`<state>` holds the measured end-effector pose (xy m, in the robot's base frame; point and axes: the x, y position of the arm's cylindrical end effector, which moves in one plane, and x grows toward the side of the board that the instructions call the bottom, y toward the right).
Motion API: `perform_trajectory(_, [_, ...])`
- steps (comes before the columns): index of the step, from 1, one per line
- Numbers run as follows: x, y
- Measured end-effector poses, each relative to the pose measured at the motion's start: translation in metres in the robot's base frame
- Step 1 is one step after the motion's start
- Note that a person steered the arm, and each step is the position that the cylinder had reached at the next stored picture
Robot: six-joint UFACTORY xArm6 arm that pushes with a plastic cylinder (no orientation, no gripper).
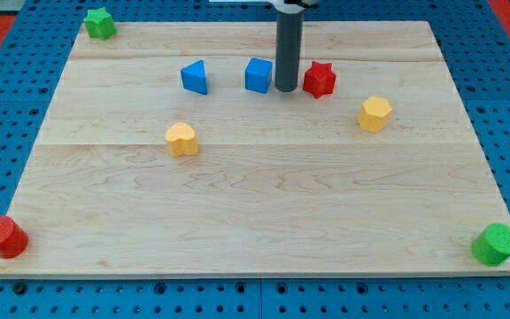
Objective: Move the red star towards top right
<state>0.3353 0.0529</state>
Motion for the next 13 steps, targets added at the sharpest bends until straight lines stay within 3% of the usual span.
perform_trajectory(2, [-0.003,0.078])
perform_trajectory(5, [-0.045,0.05])
perform_trajectory(13, [-0.071,0.119])
